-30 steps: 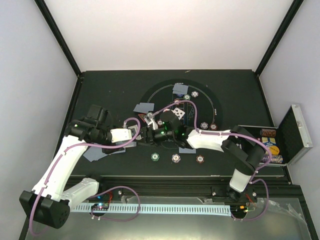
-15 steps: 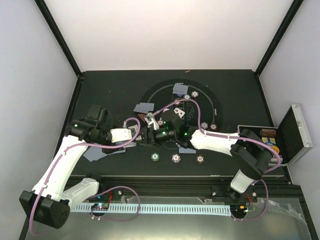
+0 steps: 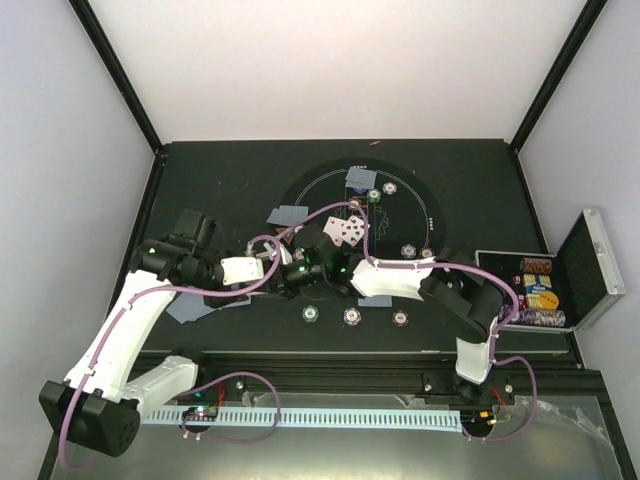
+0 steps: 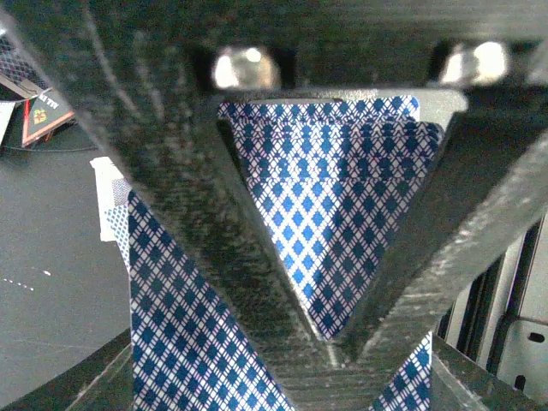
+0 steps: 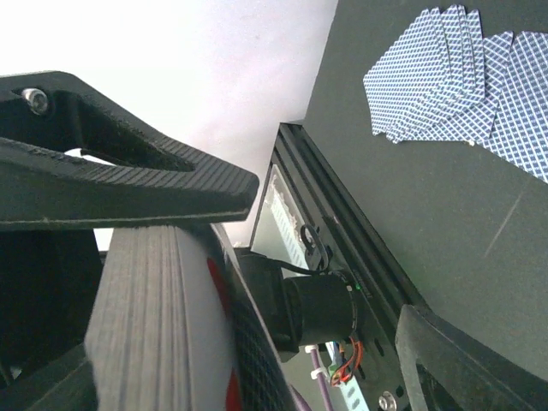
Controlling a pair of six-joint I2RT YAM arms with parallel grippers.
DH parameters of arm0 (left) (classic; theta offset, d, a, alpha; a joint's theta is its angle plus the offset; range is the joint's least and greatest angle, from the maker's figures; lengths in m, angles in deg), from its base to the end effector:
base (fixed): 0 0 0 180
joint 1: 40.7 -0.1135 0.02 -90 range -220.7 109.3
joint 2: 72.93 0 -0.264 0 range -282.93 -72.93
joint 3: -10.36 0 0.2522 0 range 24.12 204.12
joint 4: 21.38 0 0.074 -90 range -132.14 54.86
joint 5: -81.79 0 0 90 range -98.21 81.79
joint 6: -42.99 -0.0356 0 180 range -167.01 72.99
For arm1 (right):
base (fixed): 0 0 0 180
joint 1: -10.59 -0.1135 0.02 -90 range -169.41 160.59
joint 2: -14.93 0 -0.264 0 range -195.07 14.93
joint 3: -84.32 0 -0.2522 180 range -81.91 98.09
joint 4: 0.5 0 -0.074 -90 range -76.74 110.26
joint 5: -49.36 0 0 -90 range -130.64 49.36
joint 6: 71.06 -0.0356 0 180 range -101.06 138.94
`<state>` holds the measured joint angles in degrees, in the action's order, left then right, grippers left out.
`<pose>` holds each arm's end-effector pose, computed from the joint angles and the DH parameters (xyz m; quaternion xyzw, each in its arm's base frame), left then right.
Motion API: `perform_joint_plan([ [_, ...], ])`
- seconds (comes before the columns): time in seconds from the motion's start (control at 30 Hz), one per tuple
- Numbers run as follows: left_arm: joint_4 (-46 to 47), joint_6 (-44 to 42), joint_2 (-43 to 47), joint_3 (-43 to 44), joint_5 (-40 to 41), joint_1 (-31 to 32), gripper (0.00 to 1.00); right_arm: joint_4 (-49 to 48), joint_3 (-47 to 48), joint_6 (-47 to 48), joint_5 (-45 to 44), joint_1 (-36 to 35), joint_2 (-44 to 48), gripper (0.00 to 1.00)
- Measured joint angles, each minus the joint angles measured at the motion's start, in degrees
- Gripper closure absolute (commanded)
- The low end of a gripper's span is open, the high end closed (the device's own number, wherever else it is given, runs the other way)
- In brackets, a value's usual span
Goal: Distribute texas hold em gaming equipment
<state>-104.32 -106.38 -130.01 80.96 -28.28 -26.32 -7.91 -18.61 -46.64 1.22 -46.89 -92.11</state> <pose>0.1515 -0.0514 0.2935 0.6063 0.7564 -0.0911 0.2281 0.1997 0.3574 0.2014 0.1429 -0.7889 -0.5974 0.0140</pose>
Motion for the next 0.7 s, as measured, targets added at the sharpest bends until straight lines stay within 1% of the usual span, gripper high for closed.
perform_joint_plan([
  [0.17, 0.09, 0.11, -0.04, 0.02, -0.07, 0.0, 0.99, -5.44, -0.66, -2.99, 0.26, 0.37, -1.53, 0.35],
  [0.33, 0.04, 0.26, -0.07, 0.0, -0.31, 0.02, 0.99, -14.34, -5.09, -6.19, 0.37, 1.9, -1.68, 0.42],
  [0.4, 0.0, 0.26, -0.33, 0.0, -0.24, 0.0, 0.98, -16.41, -6.78, -6.47, 0.52, 2.58, -1.14, 0.44],
  [0.5, -0.04, 0.26, -0.59, 0.0, -0.09, 0.0, 0.99, -17.64, -9.38, -6.29, 0.74, 3.82, 0.52, 0.46],
  [0.63, -0.09, 0.26, -0.72, 0.0, 0.22, 0.0, 0.98, -16.24, -11.23, -4.83, 0.66, 4.92, 2.89, 0.48],
  [0.7, -0.07, 0.26, -0.72, 0.0, 0.26, 0.0, 0.98, -14.82, -11.32, -3.91, 0.5, 5.11, 3.63, 0.54],
])
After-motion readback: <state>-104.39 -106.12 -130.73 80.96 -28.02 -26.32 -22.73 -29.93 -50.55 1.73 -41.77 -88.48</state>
